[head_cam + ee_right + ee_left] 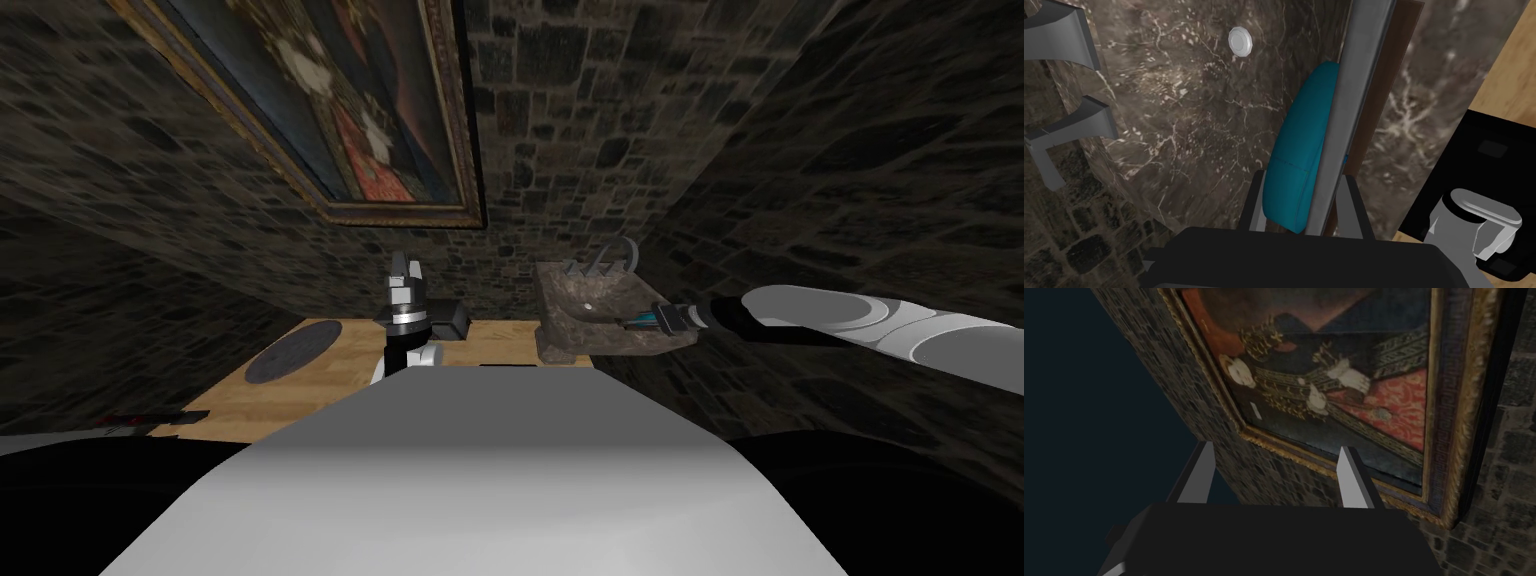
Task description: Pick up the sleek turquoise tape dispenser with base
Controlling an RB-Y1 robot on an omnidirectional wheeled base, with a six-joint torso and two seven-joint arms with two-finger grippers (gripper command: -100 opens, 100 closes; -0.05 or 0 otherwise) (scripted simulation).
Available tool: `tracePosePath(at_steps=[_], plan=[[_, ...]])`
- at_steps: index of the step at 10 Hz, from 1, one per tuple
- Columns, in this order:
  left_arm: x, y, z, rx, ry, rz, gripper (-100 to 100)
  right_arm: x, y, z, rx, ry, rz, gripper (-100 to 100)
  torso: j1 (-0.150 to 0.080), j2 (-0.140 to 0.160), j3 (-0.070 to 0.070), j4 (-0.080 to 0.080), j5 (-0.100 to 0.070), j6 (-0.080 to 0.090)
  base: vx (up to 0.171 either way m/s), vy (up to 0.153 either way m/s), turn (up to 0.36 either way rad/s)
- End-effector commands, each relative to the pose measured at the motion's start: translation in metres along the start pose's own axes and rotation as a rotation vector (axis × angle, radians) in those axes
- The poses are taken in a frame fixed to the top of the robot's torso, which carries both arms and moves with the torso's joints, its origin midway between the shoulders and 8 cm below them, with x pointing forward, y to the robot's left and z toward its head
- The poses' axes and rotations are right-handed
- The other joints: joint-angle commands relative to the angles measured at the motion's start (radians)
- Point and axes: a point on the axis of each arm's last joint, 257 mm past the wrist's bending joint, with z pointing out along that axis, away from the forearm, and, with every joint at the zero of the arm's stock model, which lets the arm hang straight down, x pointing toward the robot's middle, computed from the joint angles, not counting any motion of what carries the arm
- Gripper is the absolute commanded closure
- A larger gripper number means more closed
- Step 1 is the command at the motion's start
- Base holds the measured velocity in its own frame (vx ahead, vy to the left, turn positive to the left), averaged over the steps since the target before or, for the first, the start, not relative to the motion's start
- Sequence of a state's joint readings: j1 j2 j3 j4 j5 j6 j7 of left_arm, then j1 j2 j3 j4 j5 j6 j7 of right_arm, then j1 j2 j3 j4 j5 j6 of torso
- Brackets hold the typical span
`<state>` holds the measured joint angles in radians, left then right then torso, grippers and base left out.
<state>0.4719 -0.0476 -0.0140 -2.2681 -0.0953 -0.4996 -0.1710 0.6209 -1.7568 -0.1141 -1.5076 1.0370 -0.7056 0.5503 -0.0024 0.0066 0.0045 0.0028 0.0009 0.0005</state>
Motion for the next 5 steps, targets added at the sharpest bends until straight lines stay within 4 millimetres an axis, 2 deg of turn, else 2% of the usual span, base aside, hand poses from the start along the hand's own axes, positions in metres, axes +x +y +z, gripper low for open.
tracePosePath(at_steps=[1, 3, 4, 5], plan=[[0.0000, 0.0000, 0.0000, 0.000, 0.000, 0.000, 0, -0.0019, -0.0036, 0.0005, 0.004, 0.004, 0.020, 100, 0.000, 0.000, 0.000, 0.000, 0.000, 0.000, -0.079, -0.049, 0.072], [0.0000, 0.0000, 0.0000, 0.000, 0.000, 0.000, 0, -0.0072, -0.0095, 0.0012, 0.007, 0.008, 0.036, 100, 0.000, 0.000, 0.000, 0.000, 0.000, 0.000, -0.091, -0.051, 0.080], [0.0000, 0.0000, 0.0000, 0.000, 0.000, 0.000, 0, -0.0064, -0.0088, 0.0011, 0.007, 0.007, 0.025, 100, 0.000, 0.000, 0.000, 0.000, 0.000, 0.001, -0.030, -0.018, 0.008], [0.0000, 0.0000, -0.0001, 0.000, 0.000, 0.000, 0, -0.0065, -0.0091, 0.0012, 0.007, 0.008, 0.029, 0, 0.002, -0.002, -0.001, 0.000, 0.000, 0.002, -0.006, -0.004, -0.004]])
